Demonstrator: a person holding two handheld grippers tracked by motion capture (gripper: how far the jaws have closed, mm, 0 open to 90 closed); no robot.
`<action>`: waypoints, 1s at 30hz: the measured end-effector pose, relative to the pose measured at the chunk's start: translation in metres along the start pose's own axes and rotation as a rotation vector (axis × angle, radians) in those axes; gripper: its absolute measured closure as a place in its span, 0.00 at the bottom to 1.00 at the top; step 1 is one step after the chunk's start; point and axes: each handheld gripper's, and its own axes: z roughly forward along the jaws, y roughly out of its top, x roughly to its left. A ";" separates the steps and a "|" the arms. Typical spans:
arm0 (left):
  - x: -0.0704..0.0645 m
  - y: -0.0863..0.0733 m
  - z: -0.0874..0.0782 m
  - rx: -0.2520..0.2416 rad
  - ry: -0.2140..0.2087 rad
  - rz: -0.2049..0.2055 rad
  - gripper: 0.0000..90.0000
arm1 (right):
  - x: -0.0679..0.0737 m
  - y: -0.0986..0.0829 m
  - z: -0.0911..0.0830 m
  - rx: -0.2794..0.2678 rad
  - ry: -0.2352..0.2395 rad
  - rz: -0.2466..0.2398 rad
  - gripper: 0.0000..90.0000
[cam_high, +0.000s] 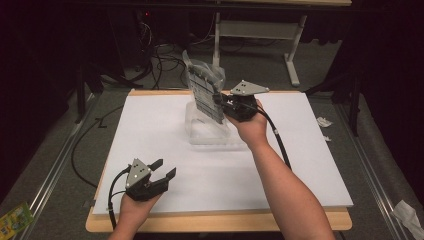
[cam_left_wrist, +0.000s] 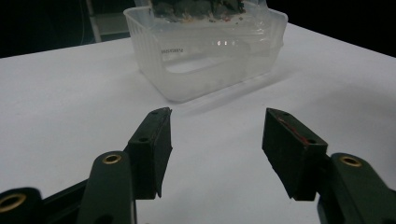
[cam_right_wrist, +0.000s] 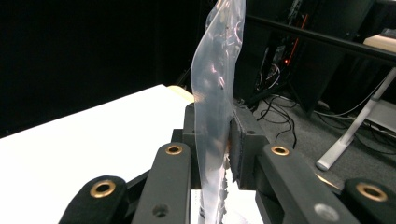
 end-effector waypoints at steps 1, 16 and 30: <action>0.000 0.000 0.000 0.000 0.000 -0.001 0.48 | 0.000 -0.002 0.001 0.006 0.000 0.003 0.89; 0.000 -0.001 0.001 0.005 -0.010 -0.008 0.48 | -0.002 -0.034 0.010 0.016 0.008 0.061 0.89; -0.001 -0.001 0.002 0.015 -0.018 -0.014 0.48 | -0.007 -0.045 0.014 -0.005 0.018 0.135 0.88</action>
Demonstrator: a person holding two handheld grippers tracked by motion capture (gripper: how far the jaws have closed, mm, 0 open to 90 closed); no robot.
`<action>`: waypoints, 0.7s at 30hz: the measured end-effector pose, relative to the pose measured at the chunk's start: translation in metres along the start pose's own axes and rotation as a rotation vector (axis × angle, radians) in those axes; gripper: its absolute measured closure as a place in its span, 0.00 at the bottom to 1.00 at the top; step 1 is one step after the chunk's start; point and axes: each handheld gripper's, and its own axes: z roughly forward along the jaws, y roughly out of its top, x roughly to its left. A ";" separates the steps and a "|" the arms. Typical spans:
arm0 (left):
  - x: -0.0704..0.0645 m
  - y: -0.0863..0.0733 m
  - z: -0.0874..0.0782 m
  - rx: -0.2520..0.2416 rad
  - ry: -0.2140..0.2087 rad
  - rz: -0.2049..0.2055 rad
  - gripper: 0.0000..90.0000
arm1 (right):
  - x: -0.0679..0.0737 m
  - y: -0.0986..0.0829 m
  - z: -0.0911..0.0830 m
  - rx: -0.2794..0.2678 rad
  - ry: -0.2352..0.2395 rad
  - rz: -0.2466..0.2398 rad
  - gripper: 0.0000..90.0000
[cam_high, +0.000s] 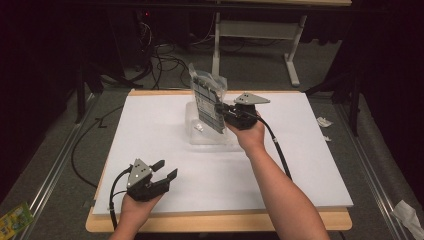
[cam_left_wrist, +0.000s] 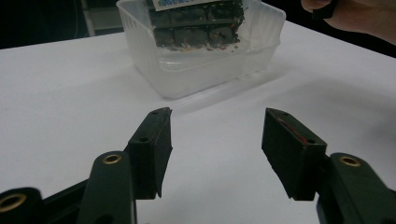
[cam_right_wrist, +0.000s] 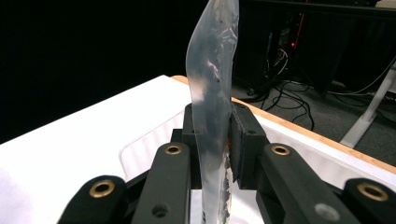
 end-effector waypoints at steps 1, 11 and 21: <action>0.000 0.000 0.000 0.000 -0.001 0.000 0.48 | 0.001 0.000 0.002 -0.001 -0.002 0.000 0.88; 0.001 0.000 0.000 0.003 -0.008 -0.004 0.48 | -0.001 0.001 0.010 -0.014 -0.019 0.053 0.84; 0.002 -0.001 0.000 0.004 -0.008 -0.011 0.48 | -0.002 -0.002 0.015 0.017 -0.038 0.075 0.64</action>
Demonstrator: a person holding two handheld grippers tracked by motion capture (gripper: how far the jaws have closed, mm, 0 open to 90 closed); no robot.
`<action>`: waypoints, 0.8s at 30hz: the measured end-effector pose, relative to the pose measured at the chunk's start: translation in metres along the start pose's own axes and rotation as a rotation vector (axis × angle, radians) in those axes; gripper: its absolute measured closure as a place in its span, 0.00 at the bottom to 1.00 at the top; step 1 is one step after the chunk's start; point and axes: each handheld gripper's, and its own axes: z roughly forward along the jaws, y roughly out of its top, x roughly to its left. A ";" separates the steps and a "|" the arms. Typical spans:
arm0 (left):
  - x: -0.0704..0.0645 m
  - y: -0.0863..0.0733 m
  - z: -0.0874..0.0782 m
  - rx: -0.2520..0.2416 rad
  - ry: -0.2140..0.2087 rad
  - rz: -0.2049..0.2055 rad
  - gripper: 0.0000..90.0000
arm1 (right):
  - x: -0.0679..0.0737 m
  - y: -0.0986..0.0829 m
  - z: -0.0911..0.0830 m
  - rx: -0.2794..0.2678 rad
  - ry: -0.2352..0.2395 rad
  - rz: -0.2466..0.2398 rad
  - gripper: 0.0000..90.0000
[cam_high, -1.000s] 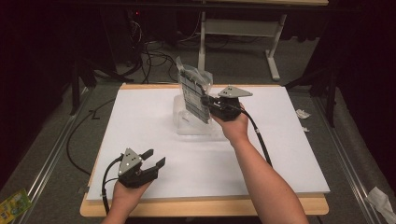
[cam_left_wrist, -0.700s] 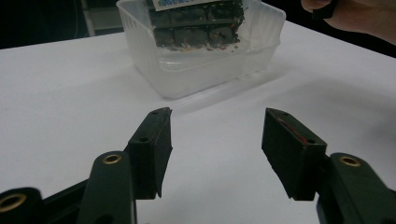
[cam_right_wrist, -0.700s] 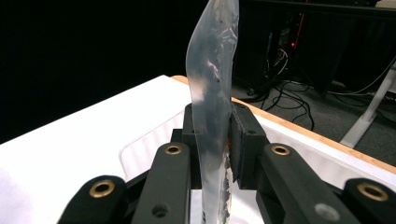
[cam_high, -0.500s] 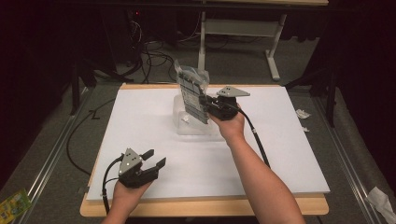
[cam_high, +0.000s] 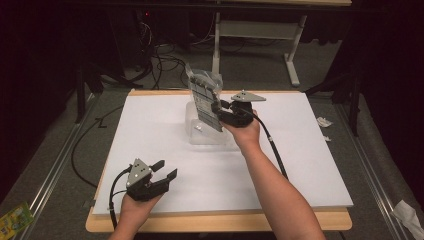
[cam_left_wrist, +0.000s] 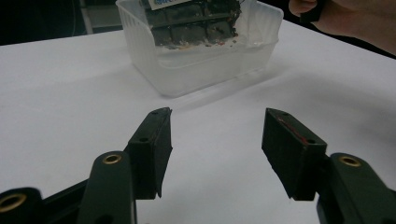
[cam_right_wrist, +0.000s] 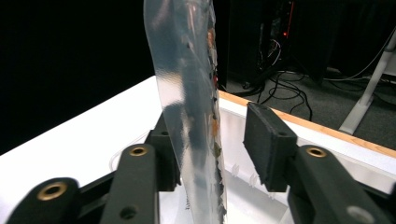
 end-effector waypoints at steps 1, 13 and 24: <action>0.000 0.000 0.000 0.000 0.000 0.000 0.48 | 0.000 0.000 0.000 -0.005 0.005 0.000 0.60; 0.000 0.000 -0.001 -0.003 0.004 0.003 0.47 | 0.007 0.005 -0.003 0.009 -0.026 -0.011 0.24; 0.000 0.000 0.000 0.005 0.014 0.007 0.45 | 0.011 0.009 -0.015 0.046 -0.031 -0.021 0.13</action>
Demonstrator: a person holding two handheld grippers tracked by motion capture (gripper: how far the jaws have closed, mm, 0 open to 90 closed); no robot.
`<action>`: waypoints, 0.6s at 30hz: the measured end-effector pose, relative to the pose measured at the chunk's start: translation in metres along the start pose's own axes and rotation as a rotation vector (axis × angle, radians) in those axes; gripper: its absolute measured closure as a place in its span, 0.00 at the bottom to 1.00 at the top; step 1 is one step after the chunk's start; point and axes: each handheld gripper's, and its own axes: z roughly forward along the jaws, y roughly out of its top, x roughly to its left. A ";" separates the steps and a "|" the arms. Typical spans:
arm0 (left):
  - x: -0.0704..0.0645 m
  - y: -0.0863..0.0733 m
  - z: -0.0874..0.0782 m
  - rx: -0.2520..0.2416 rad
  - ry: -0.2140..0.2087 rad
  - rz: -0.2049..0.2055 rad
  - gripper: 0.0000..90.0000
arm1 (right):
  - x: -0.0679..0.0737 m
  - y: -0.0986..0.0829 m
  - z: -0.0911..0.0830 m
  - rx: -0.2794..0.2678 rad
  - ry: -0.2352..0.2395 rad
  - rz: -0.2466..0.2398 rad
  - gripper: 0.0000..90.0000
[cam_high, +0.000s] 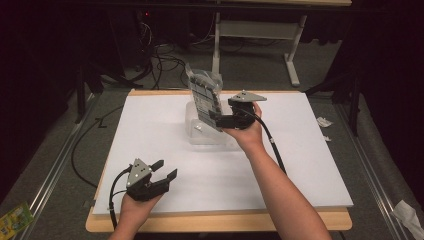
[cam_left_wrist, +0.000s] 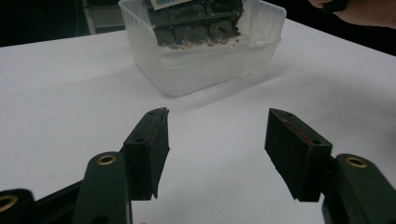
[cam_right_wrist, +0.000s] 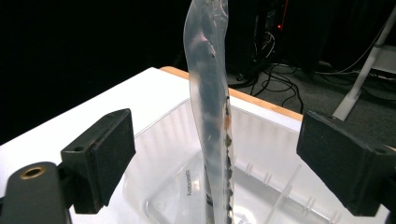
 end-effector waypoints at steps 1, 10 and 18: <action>0.000 0.000 0.000 0.000 0.000 0.000 0.45 | 0.000 0.000 0.000 0.000 0.000 0.000 0.13; 0.004 0.001 -0.001 0.007 0.024 -0.002 0.38 | -0.001 -0.003 -0.022 -0.011 0.007 0.000 0.12; 0.003 0.000 -0.001 0.015 0.038 0.015 0.33 | -0.005 -0.009 -0.052 -0.020 0.004 -0.002 0.11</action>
